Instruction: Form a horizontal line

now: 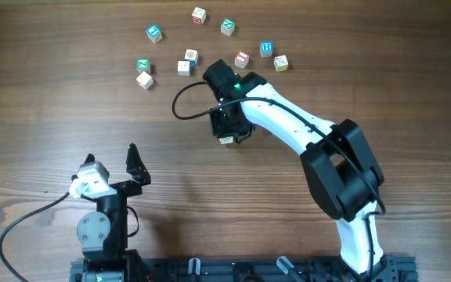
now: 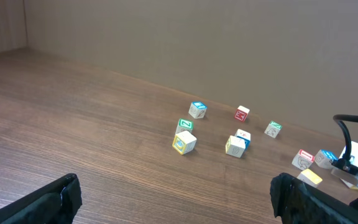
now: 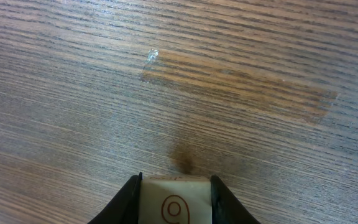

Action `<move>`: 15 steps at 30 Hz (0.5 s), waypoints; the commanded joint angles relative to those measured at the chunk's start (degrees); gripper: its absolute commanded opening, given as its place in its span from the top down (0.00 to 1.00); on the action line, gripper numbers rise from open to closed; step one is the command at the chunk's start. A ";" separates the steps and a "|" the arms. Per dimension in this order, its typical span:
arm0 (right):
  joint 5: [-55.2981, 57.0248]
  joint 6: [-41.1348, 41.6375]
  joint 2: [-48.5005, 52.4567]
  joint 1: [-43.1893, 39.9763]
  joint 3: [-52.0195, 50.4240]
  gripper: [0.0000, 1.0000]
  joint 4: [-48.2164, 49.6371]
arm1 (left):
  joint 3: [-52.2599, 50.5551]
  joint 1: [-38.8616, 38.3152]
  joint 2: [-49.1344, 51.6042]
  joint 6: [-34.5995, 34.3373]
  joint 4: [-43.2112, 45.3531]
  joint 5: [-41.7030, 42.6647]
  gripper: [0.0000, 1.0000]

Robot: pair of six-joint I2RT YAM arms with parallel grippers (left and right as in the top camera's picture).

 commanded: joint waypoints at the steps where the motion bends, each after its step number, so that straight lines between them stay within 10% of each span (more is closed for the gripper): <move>1: -0.52 0.61 -0.04 0.24 -0.37 0.73 0.48 | -0.26 -0.20 -0.42 0.90 0.11 -0.79 0.00; 15: -0.50 0.52 -0.04 0.52 -0.37 0.57 1.49 | -0.24 -0.20 -0.42 0.90 0.11 -0.76 0.00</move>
